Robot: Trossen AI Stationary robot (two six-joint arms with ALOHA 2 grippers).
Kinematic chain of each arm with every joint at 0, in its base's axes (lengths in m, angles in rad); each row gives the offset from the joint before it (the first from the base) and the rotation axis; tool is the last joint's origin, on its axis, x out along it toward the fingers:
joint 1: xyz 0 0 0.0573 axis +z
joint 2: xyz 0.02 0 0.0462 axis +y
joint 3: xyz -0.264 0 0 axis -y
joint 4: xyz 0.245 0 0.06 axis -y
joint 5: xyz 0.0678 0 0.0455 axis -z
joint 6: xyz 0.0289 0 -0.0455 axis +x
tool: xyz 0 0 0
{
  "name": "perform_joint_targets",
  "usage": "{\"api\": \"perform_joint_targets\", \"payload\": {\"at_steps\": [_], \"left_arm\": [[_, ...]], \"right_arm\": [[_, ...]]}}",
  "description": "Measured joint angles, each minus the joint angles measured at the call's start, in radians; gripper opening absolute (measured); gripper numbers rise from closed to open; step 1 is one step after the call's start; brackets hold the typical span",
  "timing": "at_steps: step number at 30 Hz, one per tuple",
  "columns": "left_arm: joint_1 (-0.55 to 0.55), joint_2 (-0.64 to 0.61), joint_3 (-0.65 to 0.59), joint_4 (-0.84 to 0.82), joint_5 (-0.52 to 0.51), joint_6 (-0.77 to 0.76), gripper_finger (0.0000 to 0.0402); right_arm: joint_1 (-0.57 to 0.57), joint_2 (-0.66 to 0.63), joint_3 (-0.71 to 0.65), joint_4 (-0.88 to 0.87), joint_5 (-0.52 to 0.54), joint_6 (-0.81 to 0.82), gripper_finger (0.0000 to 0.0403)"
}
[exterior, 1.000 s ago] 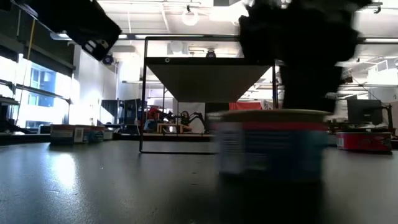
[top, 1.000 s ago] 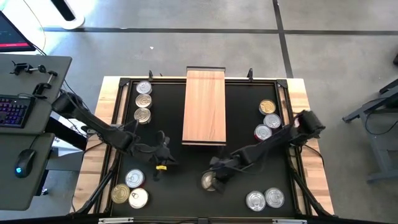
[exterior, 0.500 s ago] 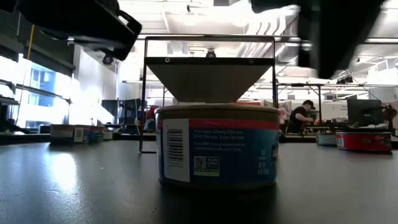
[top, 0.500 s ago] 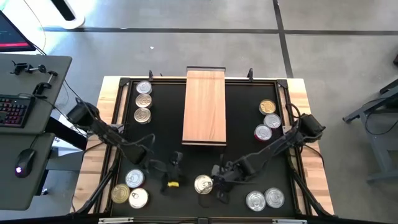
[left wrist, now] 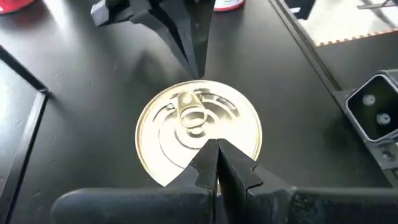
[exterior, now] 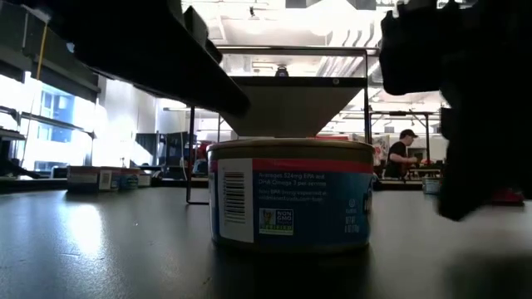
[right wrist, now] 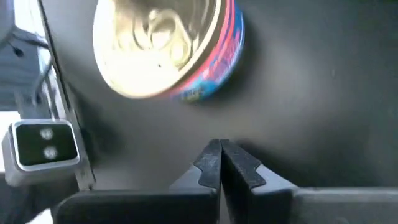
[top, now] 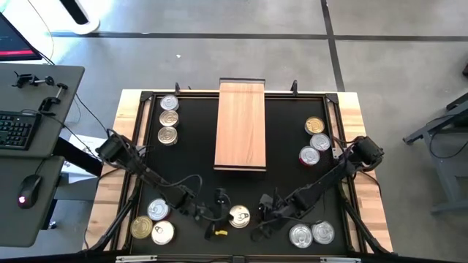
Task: Stack canned seafood by type on shelf
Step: Put the blue-pink tuna can on the shelf
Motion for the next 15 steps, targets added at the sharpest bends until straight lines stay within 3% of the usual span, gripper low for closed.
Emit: {"api": "perform_joint_targets", "payload": {"at_steps": [15], "left_arm": [[0.02, 0.005, 0.004, -0.104, -0.056, 0.049, 0.0]], "right_arm": [[-0.013, -0.002, 0.004, 0.047, 0.064, 0.011, 0.0]]}}
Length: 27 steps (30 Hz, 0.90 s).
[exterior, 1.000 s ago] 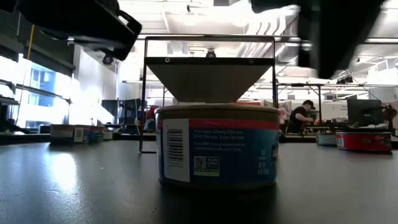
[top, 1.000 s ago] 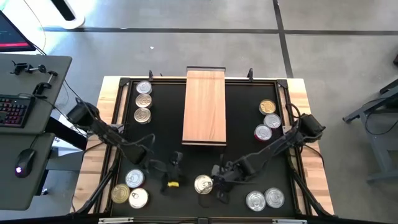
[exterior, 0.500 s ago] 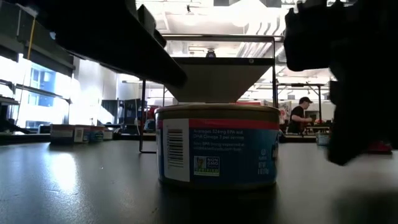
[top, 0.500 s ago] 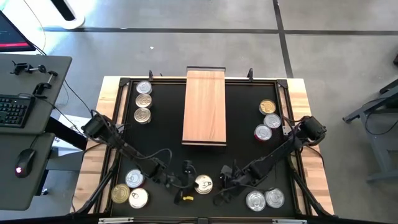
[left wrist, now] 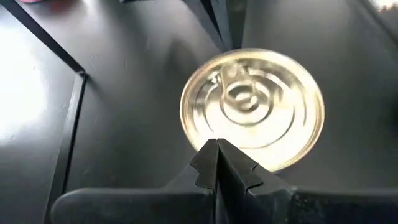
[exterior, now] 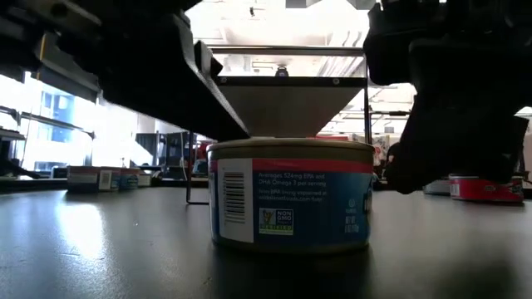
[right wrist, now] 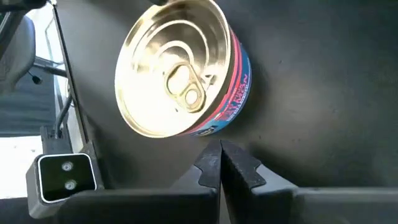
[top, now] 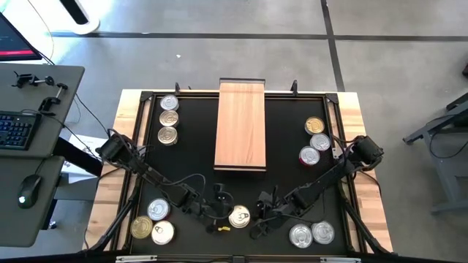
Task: Stack canned seafood by type on shelf
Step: Put the blue-pink tuna can on the shelf
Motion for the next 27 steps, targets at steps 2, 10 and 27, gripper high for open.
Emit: {"api": "perform_joint_targets", "payload": {"at_steps": [2, 10, 27], "left_arm": [[-0.004, -0.001, 0.001, -0.022, 0.0, -0.004, 0.0], [-0.018, -0.001, 0.0, 0.0, 0.012, -0.017, 0.0], [-0.035, -0.065, -0.002, -0.016, 0.031, 0.011, 0.0]], "right_arm": [[-0.007, 0.0, 0.0, 0.0, 0.001, 0.001, 0.0], [-0.039, 0.0, 0.0, 0.017, 0.007, 0.0, 0.0], [-0.036, -0.002, 0.0, -0.004, -0.034, 0.019, 0.0]]}}
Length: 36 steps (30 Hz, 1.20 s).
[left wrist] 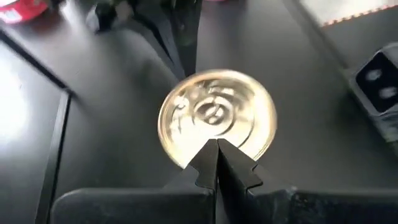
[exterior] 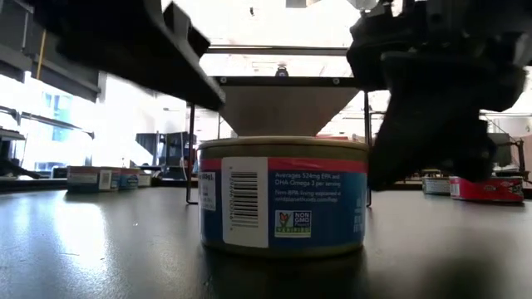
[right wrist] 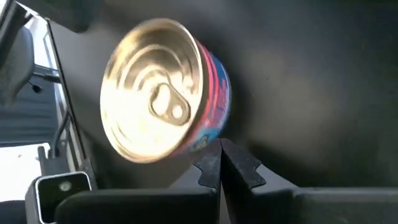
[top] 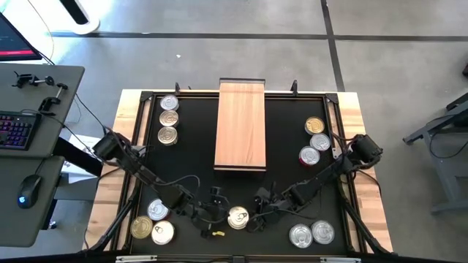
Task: Stack canned seafood by type on shelf
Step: Put the blue-pink tuna can on the shelf
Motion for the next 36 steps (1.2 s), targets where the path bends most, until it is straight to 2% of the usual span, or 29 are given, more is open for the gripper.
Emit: {"api": "perform_joint_targets", "payload": {"at_steps": [7, 21, 36], "left_arm": [[0.002, 0.021, 0.0, 0.005, 0.13, 0.052, 0.0], [0.028, 0.033, 0.0, 0.035, 0.127, 0.131, 0.0], [0.043, 0.046, -0.025, 0.039, 0.159, 0.125, 0.0]], "right_arm": [[0.007, 0.0, 0.001, 0.04, -0.057, 0.028, 0.0], [0.016, 0.007, 0.001, 0.085, -0.089, 0.073, 0.0], [0.007, 0.008, 0.001, 0.098, -0.017, 0.077, 0.0]]}}
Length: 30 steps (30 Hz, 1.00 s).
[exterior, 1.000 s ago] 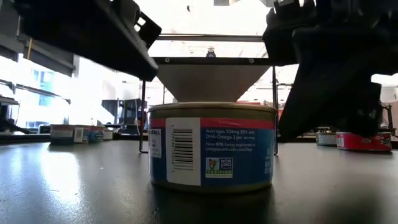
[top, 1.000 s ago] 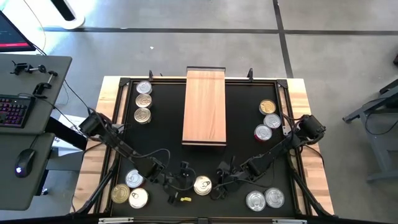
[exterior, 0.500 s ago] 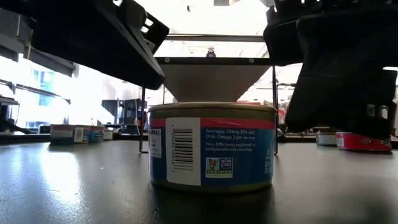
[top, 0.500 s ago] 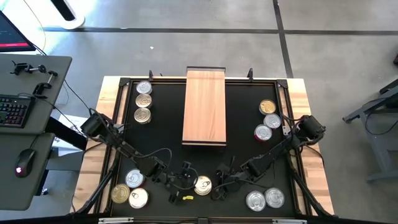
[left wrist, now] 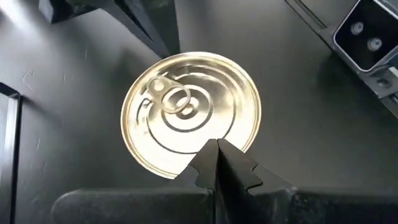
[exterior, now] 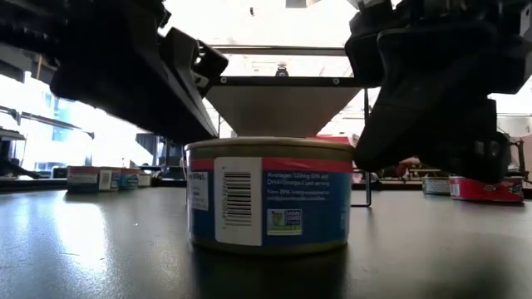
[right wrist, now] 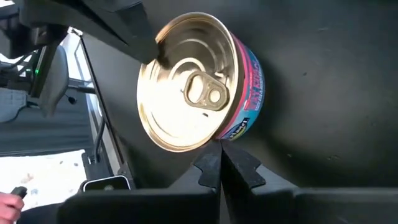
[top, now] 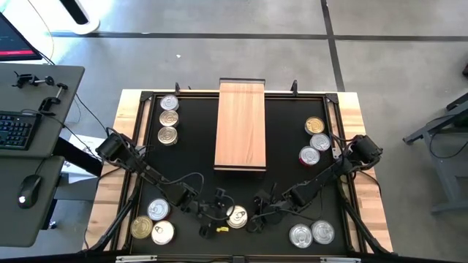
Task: Stack canned seafood by type on shelf
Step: Put the blue-pink tuna can on the shelf
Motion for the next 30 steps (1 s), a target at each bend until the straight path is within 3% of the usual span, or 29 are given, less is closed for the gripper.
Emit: {"api": "perform_joint_targets", "payload": {"at_steps": [12, 22, 30], "left_arm": [[0.0, -0.004, -0.021, -0.006, -0.034, -0.021, 0.0], [0.001, 0.002, -0.024, -0.019, -0.036, -0.021, 0.0], [0.0, 0.025, -0.024, 0.021, -0.046, -0.045, 0.0]], "right_arm": [[0.001, 0.001, -0.001, 0.102, 0.0, -0.018, 0.0], [-0.001, 0.0, 0.0, 0.238, 0.105, -0.064, 0.0], [-0.012, 0.002, 0.031, 0.256, 0.115, -0.12, 0.0]]}}
